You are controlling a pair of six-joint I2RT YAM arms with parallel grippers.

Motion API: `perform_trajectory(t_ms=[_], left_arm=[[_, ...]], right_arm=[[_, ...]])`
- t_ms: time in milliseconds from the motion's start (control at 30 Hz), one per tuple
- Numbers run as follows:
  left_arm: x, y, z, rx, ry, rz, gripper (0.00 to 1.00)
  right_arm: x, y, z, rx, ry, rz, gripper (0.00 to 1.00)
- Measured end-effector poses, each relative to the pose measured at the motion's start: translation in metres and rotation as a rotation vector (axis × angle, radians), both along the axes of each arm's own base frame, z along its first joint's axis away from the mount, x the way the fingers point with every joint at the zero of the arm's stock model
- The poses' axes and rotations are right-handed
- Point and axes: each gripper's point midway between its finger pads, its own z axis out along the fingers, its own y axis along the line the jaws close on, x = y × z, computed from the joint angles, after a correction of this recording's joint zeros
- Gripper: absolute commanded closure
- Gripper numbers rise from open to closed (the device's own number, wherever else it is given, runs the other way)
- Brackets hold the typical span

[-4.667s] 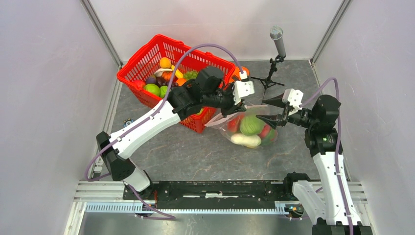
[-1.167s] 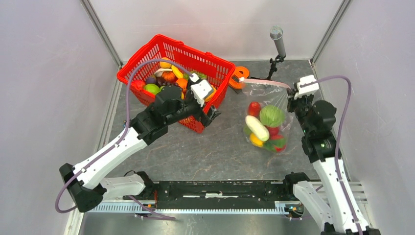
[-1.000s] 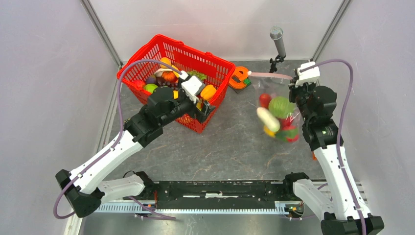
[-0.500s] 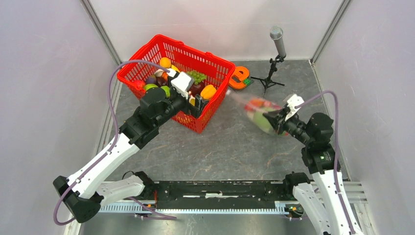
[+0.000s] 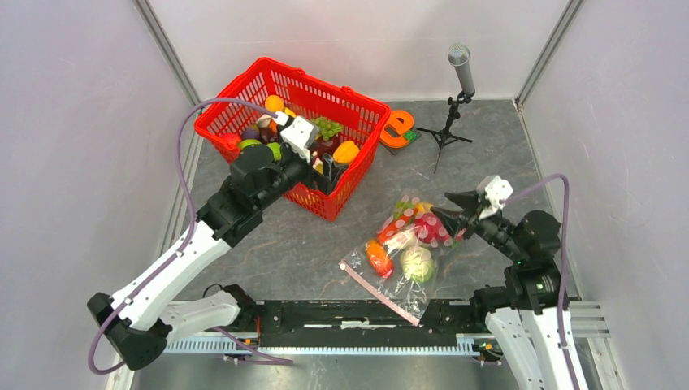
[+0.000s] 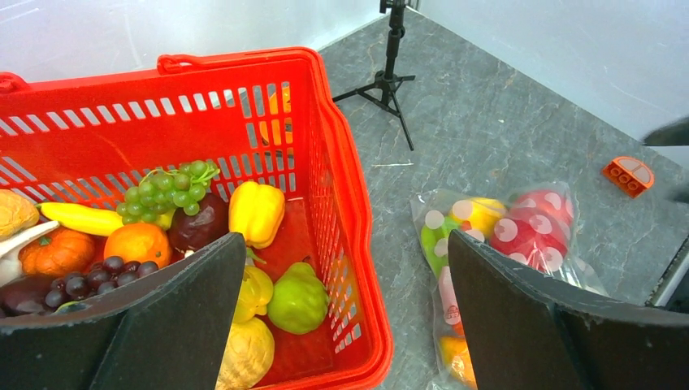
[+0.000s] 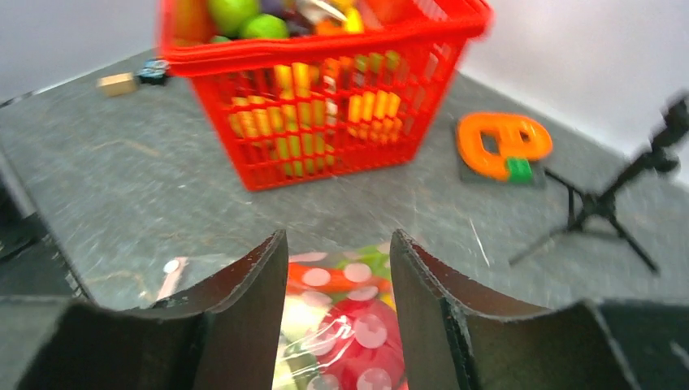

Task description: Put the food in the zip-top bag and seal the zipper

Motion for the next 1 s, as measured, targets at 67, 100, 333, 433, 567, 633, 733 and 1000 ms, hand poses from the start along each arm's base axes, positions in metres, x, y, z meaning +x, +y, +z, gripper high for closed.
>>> perform_trajectory(t_ms=[67, 100, 333, 433, 567, 633, 733, 1000], left_arm=[[-0.003, 0.002, 0.004, -0.009, -0.008, 0.0, 0.0], [-0.004, 0.003, 0.007, -0.014, -0.013, -0.001, 0.0], [-0.012, 0.01, 0.021, -0.041, -0.044, -0.003, 0.0], [-0.013, 0.007, 0.018, -0.038, -0.038, -0.018, 0.0], [-0.01, 0.003, 0.012, -0.028, -0.023, -0.024, 0.0], [-0.008, 0.0, 0.007, -0.021, -0.01, -0.026, 0.0], [-0.005, -0.003, 0.0, -0.013, 0.012, -0.025, 0.0], [0.002, 0.0, -0.005, -0.008, 0.027, 0.015, 0.0]], right_arm=[[0.022, -0.011, -0.012, 0.018, 0.08, -0.111, 0.54], [0.035, -0.017, -0.024, 0.028, 0.145, -0.172, 0.55], [0.05, -0.024, -0.154, -0.002, 0.611, -0.29, 0.61], [0.045, -0.022, -0.16, -0.003, 0.634, -0.276, 0.56], [0.034, -0.018, -0.163, -0.062, 0.647, -0.233, 0.55], [0.03, -0.013, -0.163, -0.096, 0.649, -0.203, 0.54], [0.024, -0.001, -0.162, -0.134, 0.654, -0.141, 0.48], [0.017, 0.005, -0.132, -0.151, 0.527, -0.079, 0.18]])
